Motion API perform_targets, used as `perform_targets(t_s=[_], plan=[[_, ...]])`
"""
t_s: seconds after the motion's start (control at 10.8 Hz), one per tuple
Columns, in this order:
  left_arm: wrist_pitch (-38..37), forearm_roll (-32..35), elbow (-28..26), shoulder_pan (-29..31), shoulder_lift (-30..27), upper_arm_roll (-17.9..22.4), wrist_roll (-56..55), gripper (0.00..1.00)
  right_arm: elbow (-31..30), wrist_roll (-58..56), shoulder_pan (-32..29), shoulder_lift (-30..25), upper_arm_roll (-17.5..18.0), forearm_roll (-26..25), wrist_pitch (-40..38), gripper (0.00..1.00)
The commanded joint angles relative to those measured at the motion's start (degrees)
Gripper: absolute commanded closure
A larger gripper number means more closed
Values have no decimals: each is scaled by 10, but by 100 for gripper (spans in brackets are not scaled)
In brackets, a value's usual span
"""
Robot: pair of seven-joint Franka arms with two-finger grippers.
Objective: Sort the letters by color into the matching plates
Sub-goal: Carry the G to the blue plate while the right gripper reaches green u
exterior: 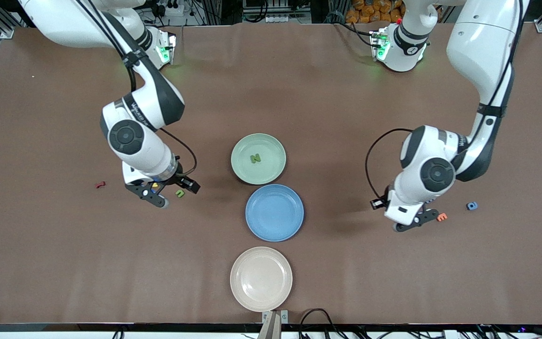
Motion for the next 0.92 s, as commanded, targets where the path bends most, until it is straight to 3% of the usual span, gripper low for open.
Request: perform_targets(t_s=[0.0,0.37,0.83], plan=[[-14,-12,16,-22,5,-23,-48,100,-35,6,-44,-16,6,13,8,18],[-14,-62,32,-57,12,-24,-83,100,-113,11,-45,-9,-35,13,129,28],[-11,-107,97,-106,59,-23,-133,100,-121,21,-14,39,-53,13,189,36]])
